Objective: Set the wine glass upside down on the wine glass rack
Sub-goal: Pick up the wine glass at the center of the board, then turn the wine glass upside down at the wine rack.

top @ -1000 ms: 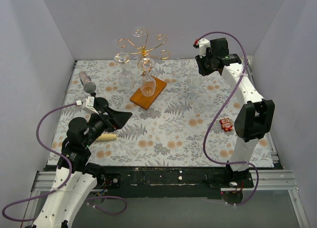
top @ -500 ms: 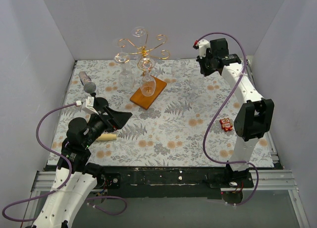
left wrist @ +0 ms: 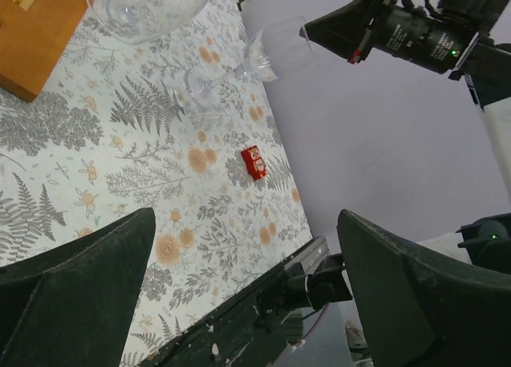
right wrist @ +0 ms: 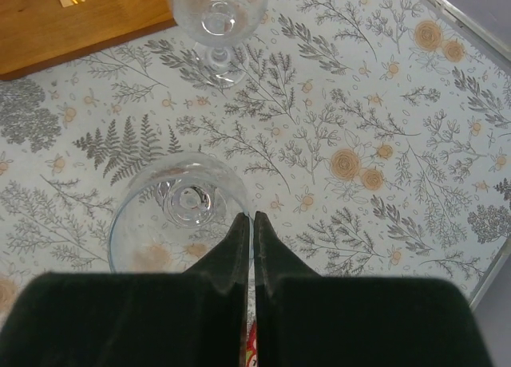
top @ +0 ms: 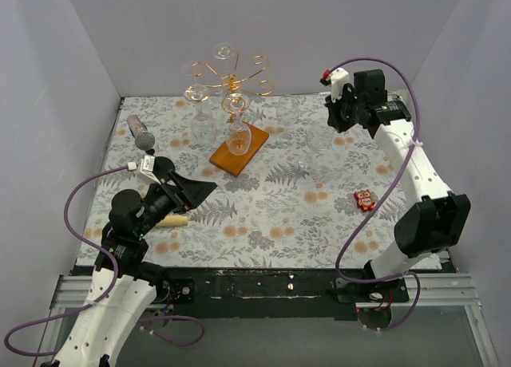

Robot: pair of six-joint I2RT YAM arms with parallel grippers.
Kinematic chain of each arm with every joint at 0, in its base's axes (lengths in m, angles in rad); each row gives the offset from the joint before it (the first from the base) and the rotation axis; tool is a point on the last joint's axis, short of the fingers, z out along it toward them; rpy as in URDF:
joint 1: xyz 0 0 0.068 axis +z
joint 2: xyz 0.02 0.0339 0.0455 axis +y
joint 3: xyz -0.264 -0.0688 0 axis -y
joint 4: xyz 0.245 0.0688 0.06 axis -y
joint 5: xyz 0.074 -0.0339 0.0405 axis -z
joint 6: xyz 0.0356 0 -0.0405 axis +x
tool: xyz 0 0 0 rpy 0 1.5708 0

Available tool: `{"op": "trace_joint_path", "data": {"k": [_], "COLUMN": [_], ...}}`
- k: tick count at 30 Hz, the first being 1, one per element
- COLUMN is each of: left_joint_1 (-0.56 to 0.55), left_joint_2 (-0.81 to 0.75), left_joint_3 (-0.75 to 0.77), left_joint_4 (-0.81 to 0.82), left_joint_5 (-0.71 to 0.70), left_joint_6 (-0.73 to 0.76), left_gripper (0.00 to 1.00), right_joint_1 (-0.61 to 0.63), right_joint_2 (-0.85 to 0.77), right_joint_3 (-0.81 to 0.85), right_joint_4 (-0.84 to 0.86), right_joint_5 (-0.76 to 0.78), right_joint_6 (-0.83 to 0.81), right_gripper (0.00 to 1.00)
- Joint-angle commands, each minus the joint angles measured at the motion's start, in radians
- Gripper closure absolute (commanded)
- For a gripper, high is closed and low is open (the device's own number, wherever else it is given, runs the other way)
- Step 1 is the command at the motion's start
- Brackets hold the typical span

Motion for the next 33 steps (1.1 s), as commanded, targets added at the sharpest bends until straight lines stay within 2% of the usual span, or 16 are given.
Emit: {"op": "trace_joint_path", "data": {"k": [1, 11, 17, 21, 26, 33], "left_joint_1": [-0.004, -0.006, -0.050, -0.135, -0.292, -0.397], "left_joint_2": [0.021, 0.068, 0.091, 0.116, 0.169, 0.238], "left_joint_3": [-0.046, -0.132, -0.167, -0.189, -0.201, -0.239], "left_joint_4": [0.060, 0.135, 0.175, 0.213, 0.267, 0.377], "left_joint_5": [0.087, 0.195, 0.184, 0.124, 0.014, -0.081], "left_joint_6": [-0.080, -0.190, -0.223, -0.246, -0.264, -0.301], "left_gripper": [0.02, 0.02, 0.02, 0.02, 0.02, 0.02], "right_joint_1": [0.000, -0.024, -0.046, -0.059, -0.069, -0.083], "right_joint_2": [-0.144, -0.329, -0.391, -0.420, -0.441, -0.475], "right_joint_3": [-0.063, -0.253, -0.342, -0.380, -0.412, -0.463], "right_joint_4": [0.071, 0.130, 0.165, 0.179, 0.193, 0.216], "right_joint_5": [-0.100, -0.269, -0.338, -0.362, -0.385, -0.428], "right_joint_6": [0.023, 0.066, 0.089, 0.100, 0.111, 0.128], "right_gripper": [0.99, 0.99, 0.99, 0.99, 0.99, 0.99]}}
